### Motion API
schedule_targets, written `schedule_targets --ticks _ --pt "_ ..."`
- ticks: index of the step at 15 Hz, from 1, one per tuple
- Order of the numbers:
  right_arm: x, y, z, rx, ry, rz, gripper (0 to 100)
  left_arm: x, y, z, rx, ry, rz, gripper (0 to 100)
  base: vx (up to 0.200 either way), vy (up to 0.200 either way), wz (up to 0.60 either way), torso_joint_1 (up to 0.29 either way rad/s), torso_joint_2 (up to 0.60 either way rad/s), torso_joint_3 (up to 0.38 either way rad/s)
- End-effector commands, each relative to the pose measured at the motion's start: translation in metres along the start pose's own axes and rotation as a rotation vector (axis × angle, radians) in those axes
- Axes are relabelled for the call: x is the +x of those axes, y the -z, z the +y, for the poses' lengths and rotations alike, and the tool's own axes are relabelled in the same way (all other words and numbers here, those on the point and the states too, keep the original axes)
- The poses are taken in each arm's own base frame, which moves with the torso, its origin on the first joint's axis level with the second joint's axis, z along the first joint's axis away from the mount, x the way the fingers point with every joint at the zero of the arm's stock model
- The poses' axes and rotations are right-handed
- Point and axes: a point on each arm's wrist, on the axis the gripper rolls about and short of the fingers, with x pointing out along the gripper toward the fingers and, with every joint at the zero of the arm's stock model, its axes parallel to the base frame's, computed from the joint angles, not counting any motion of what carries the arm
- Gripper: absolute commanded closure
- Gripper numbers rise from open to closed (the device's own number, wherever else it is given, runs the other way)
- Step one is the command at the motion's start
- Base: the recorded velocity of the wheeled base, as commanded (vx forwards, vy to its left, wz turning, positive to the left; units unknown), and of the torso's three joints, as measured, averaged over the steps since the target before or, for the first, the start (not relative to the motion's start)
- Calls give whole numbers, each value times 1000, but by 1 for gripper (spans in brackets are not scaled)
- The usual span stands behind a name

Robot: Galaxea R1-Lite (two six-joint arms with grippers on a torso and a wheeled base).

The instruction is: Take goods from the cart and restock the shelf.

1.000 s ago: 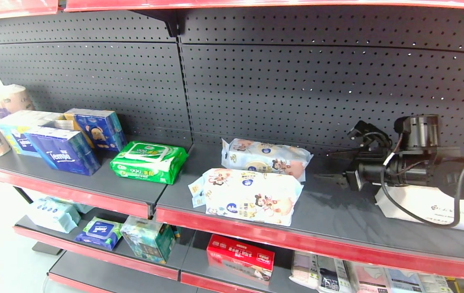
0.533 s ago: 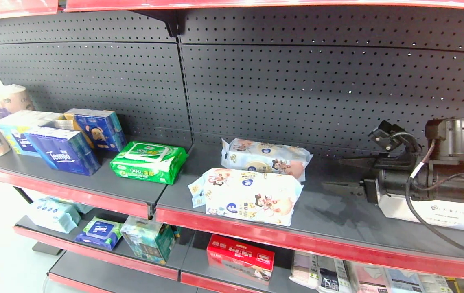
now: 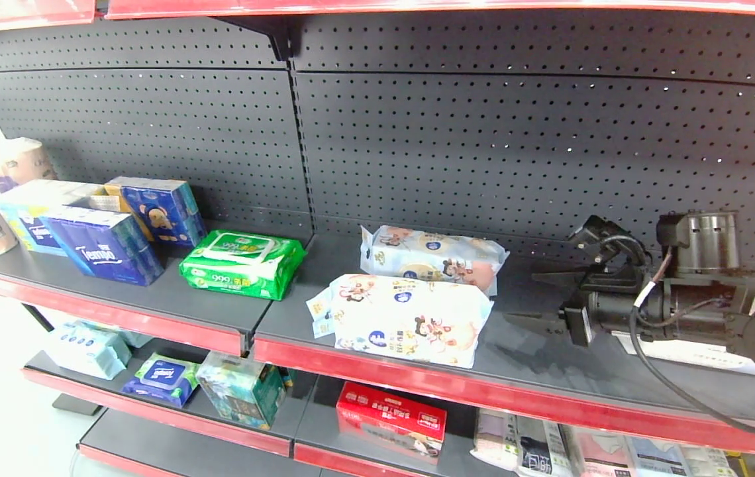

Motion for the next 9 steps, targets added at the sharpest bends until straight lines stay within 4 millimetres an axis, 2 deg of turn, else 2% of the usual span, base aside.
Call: schedule_targets --ticks 1,3,6,9 --pt "18 8 1 4 -27 27 0 0 0 0 0 0 0 0 0 0 0 0 0 0" --pt "18 11 10 0 -51 40 0 0 0 0 0 -1 0 0 0 0 0 0 0 0" --pt "7 10 14 -7 -43 30 0 0 0 0 0 -1 0 0 0 0 0 0 0 0" --pt "0 6 31 -22 -79 16 0 0 0 0 0 0 0 0 0 0 0 0 0 0"
